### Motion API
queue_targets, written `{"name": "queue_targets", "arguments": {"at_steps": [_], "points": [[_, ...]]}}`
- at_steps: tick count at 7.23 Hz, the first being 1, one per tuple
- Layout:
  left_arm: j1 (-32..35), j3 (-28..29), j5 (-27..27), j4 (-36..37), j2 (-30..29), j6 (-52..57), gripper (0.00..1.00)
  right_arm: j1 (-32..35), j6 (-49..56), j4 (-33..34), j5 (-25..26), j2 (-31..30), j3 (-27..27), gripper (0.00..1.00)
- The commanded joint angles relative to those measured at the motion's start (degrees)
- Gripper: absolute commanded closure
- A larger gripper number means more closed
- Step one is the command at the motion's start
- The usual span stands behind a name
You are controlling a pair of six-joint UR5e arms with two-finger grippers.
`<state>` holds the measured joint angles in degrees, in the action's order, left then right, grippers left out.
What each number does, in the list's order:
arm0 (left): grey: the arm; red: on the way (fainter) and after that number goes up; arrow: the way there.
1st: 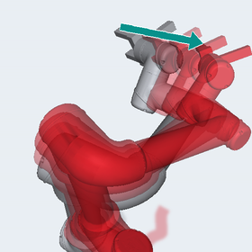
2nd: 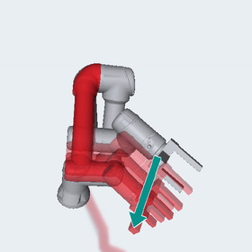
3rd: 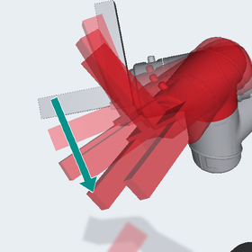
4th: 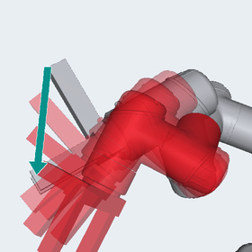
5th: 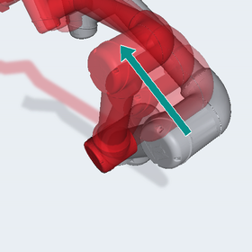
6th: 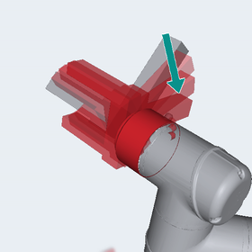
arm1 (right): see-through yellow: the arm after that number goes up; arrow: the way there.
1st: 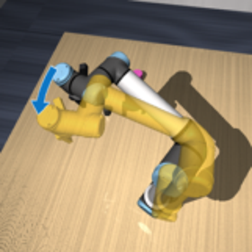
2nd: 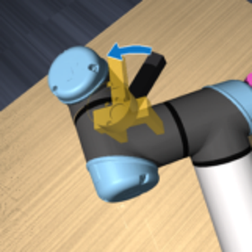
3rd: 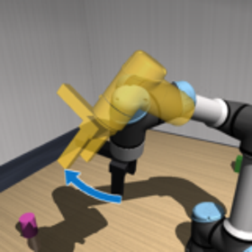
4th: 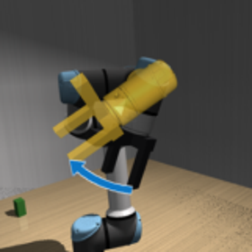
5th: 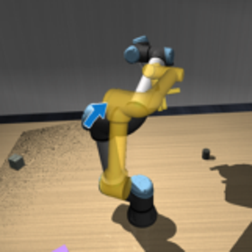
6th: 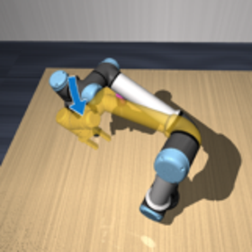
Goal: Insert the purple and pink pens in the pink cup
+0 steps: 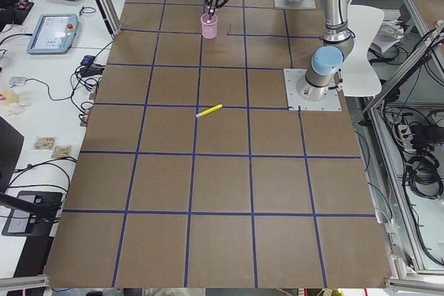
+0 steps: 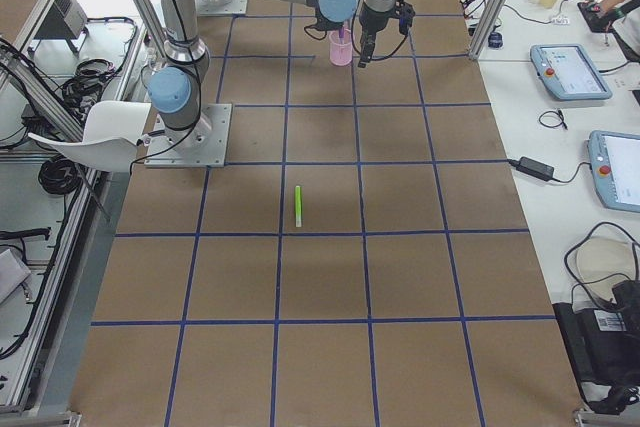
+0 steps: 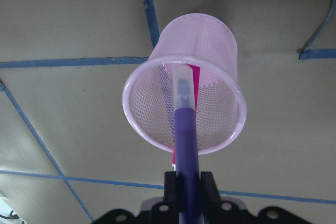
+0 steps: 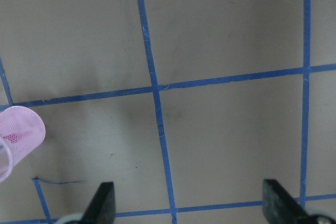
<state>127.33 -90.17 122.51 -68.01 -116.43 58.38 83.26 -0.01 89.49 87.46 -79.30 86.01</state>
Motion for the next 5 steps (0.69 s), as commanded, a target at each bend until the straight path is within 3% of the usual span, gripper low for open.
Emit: {"name": "queue_targets", "arguments": {"at_steps": [1,5], "points": [[-0.1,0.0,0.5,2.4,0.5,1.4,0.03,0.0,0.1,0.1,0.0,0.0,0.5,0.00],[-6.3,0.3,-0.5,3.9,9.7,0.9,0.00,0.0,0.1,0.1,-0.1,0.2,0.6,0.00]]}}
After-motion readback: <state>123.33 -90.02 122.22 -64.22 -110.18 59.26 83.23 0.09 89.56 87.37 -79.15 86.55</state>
